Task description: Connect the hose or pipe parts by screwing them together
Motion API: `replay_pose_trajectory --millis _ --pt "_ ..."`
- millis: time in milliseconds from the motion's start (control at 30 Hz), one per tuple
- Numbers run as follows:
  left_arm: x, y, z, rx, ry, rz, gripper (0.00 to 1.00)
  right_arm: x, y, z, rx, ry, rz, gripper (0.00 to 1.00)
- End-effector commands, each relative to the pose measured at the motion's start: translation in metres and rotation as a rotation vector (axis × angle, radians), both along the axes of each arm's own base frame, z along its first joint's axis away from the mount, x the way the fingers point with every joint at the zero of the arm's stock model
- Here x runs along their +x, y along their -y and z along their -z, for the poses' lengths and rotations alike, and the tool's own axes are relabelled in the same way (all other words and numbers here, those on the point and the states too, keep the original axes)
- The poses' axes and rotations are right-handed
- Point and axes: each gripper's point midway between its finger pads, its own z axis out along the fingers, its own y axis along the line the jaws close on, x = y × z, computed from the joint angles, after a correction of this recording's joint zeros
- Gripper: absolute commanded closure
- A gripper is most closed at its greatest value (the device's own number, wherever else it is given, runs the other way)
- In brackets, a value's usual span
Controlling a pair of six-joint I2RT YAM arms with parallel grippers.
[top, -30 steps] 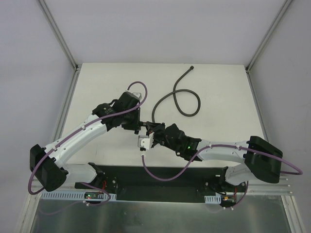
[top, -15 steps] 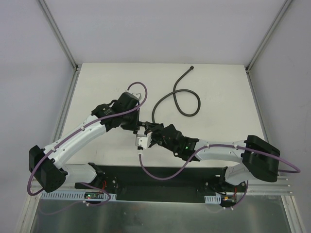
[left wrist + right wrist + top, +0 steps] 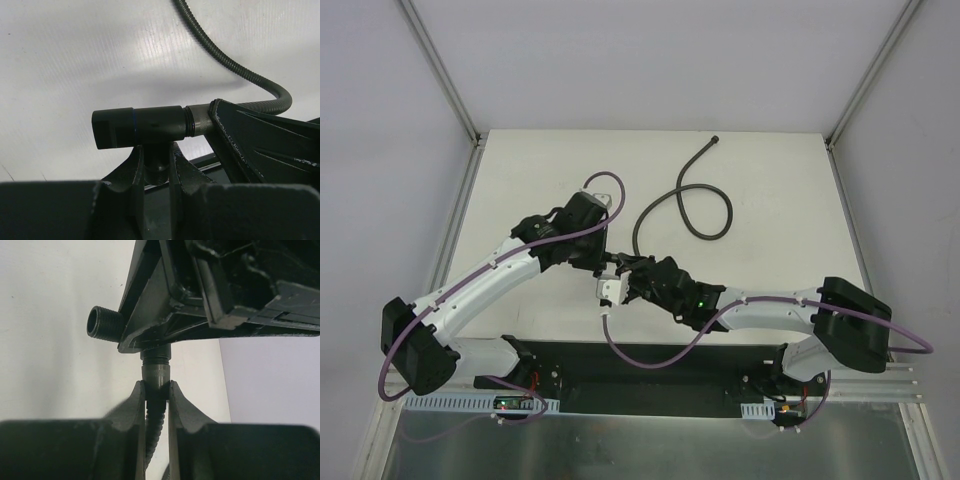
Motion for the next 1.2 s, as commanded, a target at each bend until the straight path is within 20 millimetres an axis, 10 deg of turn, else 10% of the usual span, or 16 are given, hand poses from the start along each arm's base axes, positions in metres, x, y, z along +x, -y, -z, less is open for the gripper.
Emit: replay_pose_trajectory --millis 0,1167 --pt "-0.007 0.026 -0.017 -0.138 0.023 0.093 1.00 -0.006 -0.026 -0.038 0.149 -0.017 -0.041 1.00" --pt "-0.012 0.045 -0.026 -0.317 0.229 0.282 1.00 -0.001 -0.028 -0.053 0.438 -0.466 -0.060 0.99"
